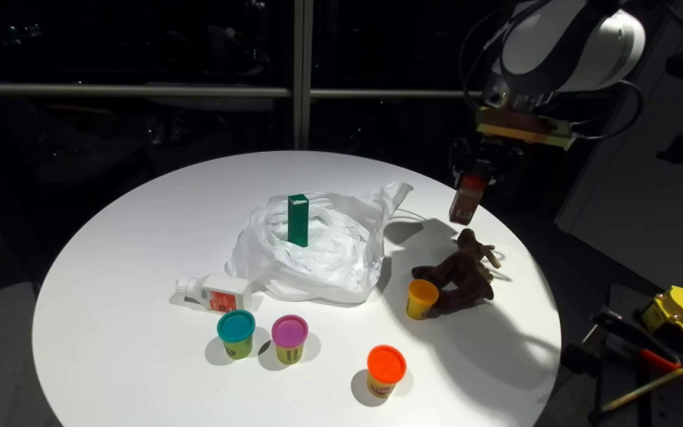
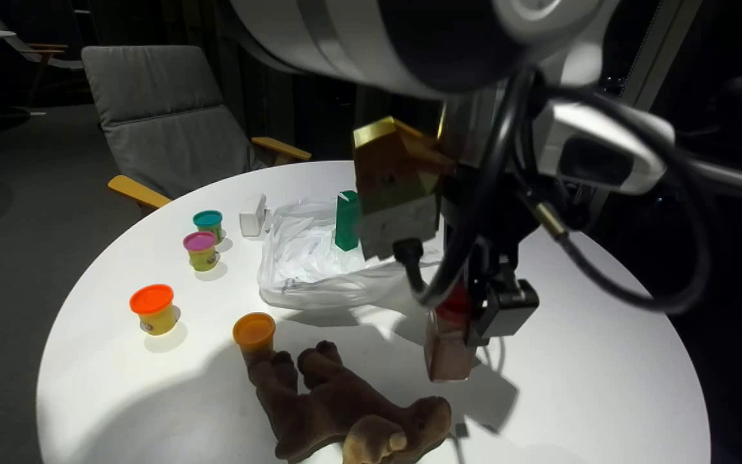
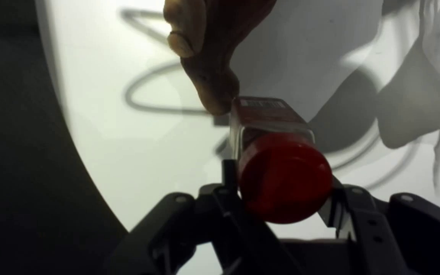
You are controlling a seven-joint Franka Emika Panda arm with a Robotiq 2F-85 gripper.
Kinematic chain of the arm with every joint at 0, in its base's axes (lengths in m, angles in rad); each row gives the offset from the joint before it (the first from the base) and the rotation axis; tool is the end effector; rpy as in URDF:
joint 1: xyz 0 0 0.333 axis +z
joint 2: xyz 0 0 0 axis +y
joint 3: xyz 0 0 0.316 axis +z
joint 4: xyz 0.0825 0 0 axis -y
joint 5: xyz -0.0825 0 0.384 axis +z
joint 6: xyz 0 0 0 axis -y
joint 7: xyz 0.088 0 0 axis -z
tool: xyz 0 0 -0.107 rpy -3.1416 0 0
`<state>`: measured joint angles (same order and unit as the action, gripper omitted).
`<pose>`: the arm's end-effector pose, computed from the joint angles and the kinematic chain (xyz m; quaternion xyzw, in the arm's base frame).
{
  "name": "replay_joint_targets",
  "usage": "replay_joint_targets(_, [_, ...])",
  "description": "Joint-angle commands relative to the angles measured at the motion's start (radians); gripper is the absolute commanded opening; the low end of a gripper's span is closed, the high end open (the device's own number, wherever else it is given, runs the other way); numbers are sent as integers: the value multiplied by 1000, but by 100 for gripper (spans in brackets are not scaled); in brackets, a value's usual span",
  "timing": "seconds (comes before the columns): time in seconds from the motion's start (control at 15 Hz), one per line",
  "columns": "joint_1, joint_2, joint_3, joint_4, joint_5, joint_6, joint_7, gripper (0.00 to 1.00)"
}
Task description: Put the things on the table into the plastic bag
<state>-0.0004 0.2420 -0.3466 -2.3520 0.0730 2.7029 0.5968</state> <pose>0.4936 -0.1835 0.2461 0.8772 -0.4756 0.0650 0.0149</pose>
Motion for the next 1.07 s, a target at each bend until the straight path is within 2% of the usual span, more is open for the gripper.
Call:
replay_joint_targets(0.0, [40, -209, -14, -53, -207, -64, 129, 24])
replay_joint_targets(0.13, [30, -274, 53, -33, -314, -122, 190, 24])
replay_joint_targets(0.2, [24, -305, 98, -26, -330, -157, 197, 24])
replay_joint_targets(0.33, [26, -323, 194, 4, -320, -215, 191, 24])
replay_joint_targets(0.47, [38, -289, 275, 50, -287, -239, 165, 24])
replay_joint_targets(0.6, [51, -233, 339, 103, -300, -241, 167, 24])
replay_joint_targets(0.8, [70, -127, 384, 177, -318, -227, 158, 24])
replay_joint_targets(1.0, [91, 0, 372, 259, -343, -217, 155, 24])
